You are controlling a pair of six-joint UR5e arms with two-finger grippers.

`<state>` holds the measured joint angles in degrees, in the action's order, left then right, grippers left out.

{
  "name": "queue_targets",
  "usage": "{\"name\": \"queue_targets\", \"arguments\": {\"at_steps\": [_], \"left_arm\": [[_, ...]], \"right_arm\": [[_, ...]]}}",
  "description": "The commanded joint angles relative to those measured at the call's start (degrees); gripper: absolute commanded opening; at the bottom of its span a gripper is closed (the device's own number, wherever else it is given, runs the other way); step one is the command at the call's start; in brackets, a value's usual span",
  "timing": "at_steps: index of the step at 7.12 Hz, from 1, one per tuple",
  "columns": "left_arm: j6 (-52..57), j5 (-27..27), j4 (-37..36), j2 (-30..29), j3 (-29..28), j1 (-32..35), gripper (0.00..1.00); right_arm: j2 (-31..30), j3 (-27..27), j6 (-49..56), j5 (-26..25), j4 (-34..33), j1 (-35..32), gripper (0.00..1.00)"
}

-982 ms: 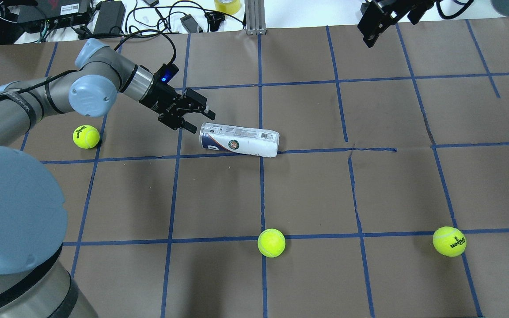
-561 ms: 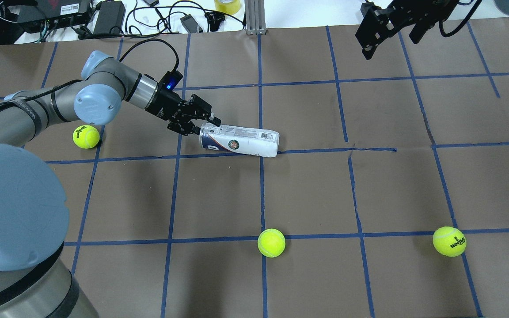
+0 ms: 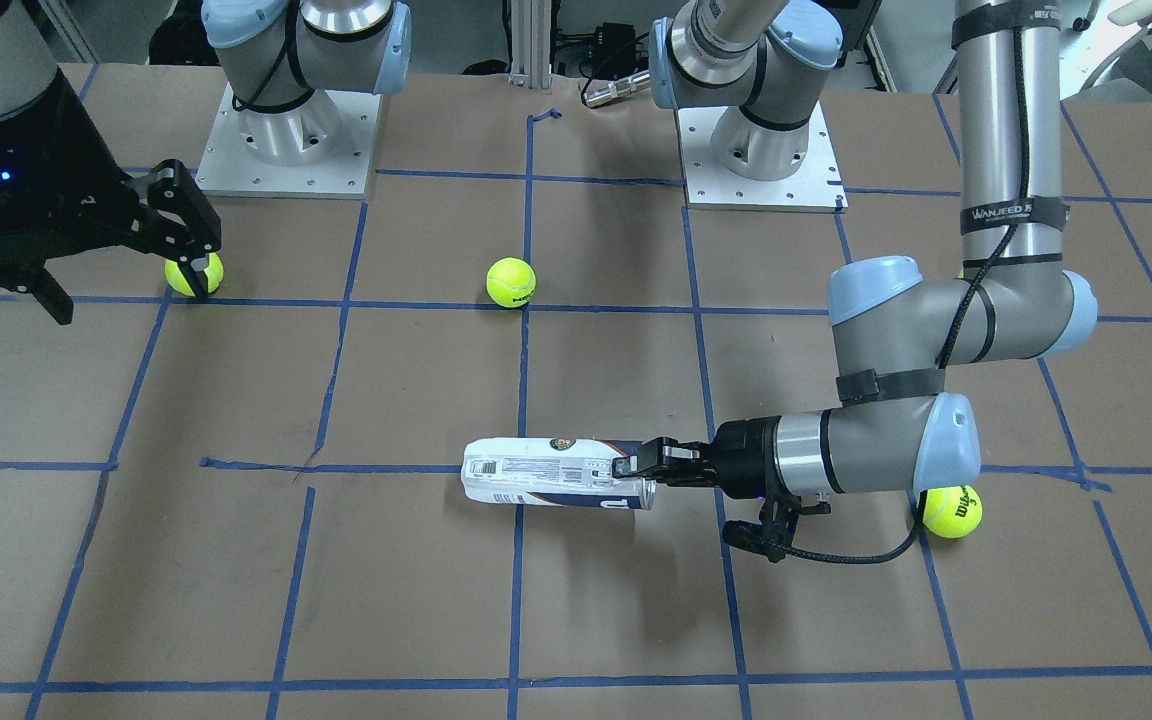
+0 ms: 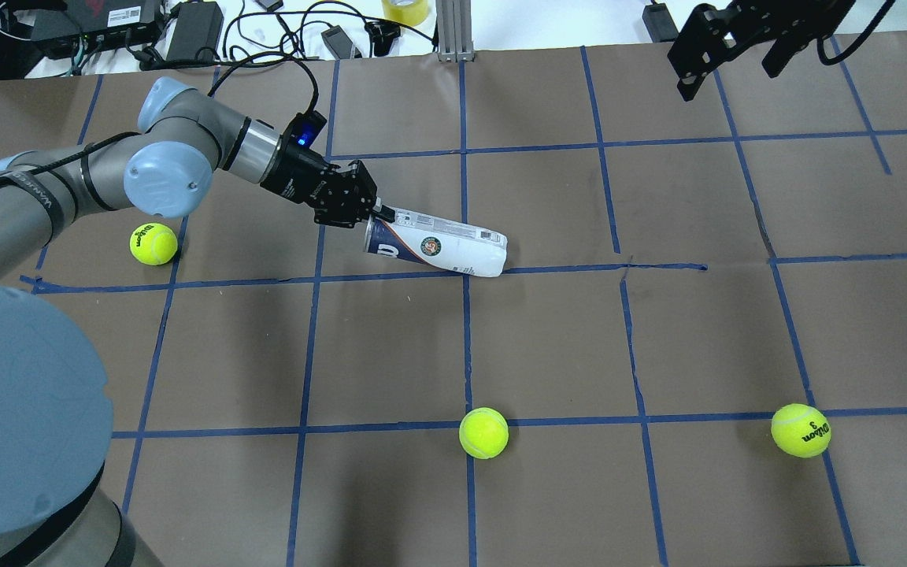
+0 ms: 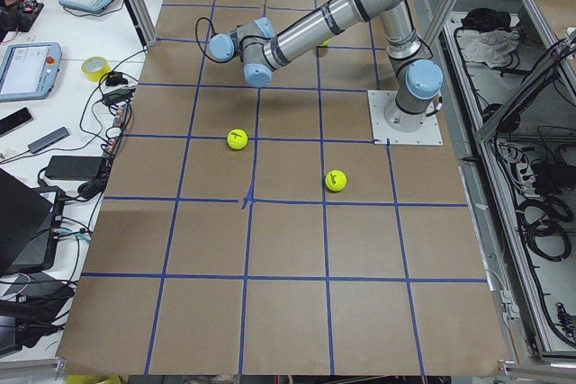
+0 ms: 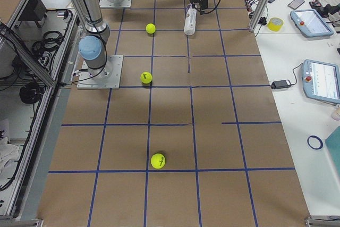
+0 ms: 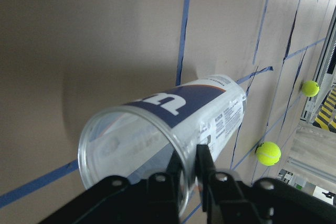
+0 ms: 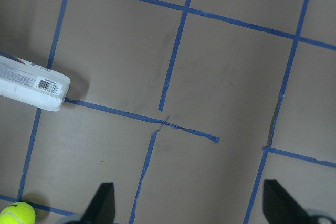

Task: Lift up tennis ball bucket
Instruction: 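Reach the left gripper to the can's open end while the right arm withdraws, then lift and tilt the can upright with the left gripper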

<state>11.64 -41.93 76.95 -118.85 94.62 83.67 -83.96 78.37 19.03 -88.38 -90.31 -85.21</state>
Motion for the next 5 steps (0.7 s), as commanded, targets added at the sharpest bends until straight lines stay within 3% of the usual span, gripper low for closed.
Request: {"name": "queue_targets", "arguments": {"at_steps": [1, 3, 5], "left_arm": [[-14.73, -0.78, -0.66, 5.09, -2.06, 3.49, 0.0], [-23.14, -13.11, -0.67, 8.62, -8.72, 8.15, 0.0], [-23.07, -35.82, -6.51, 8.29, -12.16, 15.52, 0.0]], "right_arm": [[0.11, 0.2, -0.13, 0.58, 0.05, 0.93, 1.0], [0.11, -0.06, 0.13, 0.41, -1.35, 0.93, 1.0], [0.11, 0.03, 0.39, 0.05, -1.19, 0.93, 1.0]]}}
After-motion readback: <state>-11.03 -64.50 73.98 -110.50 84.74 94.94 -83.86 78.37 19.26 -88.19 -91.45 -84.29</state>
